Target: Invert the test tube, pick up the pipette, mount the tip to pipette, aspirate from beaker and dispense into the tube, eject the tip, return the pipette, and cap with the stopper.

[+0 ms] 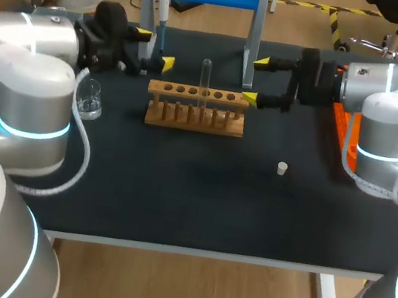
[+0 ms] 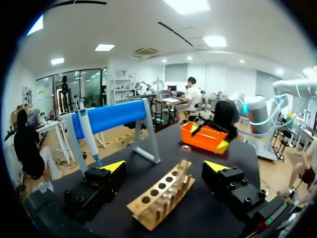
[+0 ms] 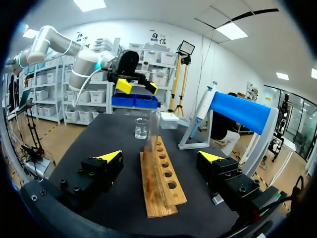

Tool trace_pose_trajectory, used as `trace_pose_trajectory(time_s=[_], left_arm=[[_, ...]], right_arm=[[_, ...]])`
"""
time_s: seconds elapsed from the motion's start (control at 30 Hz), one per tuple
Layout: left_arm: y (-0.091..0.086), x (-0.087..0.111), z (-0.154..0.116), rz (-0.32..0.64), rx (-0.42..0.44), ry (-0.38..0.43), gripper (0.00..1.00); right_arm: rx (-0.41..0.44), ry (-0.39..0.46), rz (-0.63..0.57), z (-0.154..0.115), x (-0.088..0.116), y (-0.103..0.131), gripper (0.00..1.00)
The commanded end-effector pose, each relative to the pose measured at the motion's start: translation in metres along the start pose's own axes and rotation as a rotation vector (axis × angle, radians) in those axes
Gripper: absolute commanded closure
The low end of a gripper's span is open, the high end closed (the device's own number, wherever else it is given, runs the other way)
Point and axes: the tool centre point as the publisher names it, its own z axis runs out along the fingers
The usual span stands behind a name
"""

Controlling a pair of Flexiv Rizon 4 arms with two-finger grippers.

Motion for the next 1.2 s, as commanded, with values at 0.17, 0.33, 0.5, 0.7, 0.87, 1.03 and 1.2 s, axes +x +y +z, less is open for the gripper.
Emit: trace_pose_trajectory(time_s=[0.17,0.33,0.5,0.7,0.87,1.03,1.2], left_arm=[[0.018,0.026,0.0,0.019,-0.003,0.024,0.0],[0.026,0.039,0.0,0.016,-0.06,0.041,0.0],[0.028,0.044,-0.002,0.01,-0.088,0.041,0.0],[0.029,0.045,-0.002,0.008,-0.101,0.038,0.0],[0.029,0.045,-0.002,0.008,-0.101,0.038,0.0],[0.029,0.045,-0.002,0.008,-0.101,0.038,0.0],[0.029,0.045,-0.002,0.008,-0.101,0.038,0.0]], right_arm=[[0.001,0.002,0.0,0.0,0.0,0.0,0.0],[0.001,0.002,0.0,0.0,0.0,0.0,0.0],[0.001,0.002,0.0,0.0,0.0,0.0,0.0],[0.001,0.002,0.0,0.0,0.0,0.0,0.0],[0.001,0.002,0.0,0.0,0.0,0.0,0.0],[0.001,0.002,0.0,0.0,0.0,0.0,0.0],[0.001,0.002,0.0,0.0,0.0,0.0,0.0]])
